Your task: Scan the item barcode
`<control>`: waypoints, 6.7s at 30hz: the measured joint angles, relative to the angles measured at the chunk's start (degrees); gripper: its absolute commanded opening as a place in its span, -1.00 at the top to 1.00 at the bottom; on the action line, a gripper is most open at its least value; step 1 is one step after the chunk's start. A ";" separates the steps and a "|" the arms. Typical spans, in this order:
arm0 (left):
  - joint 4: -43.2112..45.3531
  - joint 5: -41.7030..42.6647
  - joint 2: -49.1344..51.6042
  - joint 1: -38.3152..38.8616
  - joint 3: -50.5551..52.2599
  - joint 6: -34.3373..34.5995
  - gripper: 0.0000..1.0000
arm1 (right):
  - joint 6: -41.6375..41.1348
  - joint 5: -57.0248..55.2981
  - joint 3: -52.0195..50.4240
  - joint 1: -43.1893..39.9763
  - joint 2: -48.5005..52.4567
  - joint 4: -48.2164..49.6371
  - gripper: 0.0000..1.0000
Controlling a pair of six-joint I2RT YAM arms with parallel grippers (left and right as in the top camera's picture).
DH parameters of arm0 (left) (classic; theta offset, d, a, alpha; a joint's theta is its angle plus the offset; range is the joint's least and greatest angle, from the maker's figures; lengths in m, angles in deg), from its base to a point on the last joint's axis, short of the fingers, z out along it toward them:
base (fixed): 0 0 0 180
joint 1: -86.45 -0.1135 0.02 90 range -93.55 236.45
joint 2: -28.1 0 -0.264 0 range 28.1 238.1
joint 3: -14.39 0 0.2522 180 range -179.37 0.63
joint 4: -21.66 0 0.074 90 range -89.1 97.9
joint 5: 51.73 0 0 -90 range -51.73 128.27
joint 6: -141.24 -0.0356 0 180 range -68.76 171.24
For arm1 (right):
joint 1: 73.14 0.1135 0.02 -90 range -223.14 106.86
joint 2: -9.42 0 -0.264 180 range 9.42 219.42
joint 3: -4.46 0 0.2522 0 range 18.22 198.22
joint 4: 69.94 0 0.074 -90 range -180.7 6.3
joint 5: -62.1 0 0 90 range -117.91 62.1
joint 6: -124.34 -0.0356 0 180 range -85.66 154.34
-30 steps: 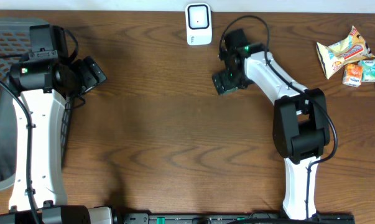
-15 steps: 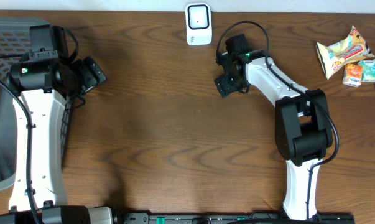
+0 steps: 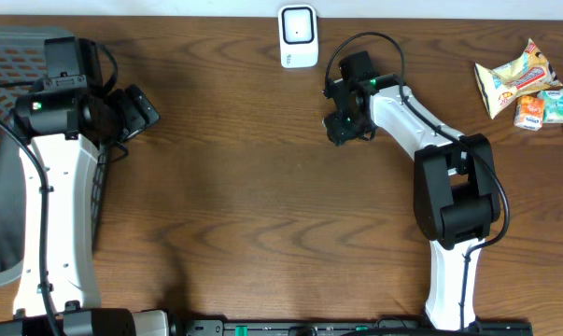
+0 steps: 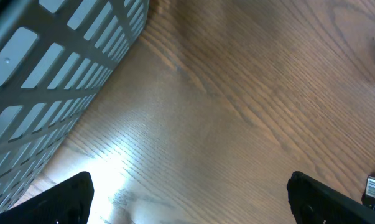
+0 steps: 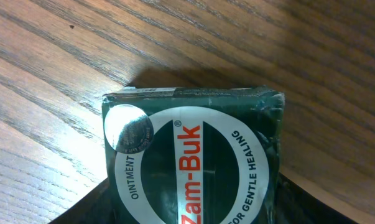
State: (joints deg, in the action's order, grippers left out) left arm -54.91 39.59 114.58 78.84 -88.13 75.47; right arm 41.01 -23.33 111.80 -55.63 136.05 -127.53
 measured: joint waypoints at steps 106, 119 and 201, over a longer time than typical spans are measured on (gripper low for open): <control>0.00 0.02 0.00 0.00 0.00 0.00 -0.96 | -13.62 -20.09 -0.35 4.22 -6.78 27.71 -0.79; -0.02 0.02 0.00 0.00 0.00 0.00 -0.96 | -43.43 -4.55 -0.35 3.80 -5.55 29.62 0.04; 0.00 0.00 0.00 0.00 0.00 0.00 -0.95 | -41.42 -12.11 -0.02 4.81 -0.46 6.82 0.13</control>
State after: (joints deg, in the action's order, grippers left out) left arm -54.91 39.59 114.58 78.84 -88.13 75.47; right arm -0.40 -35.43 111.78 -50.82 135.59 -120.71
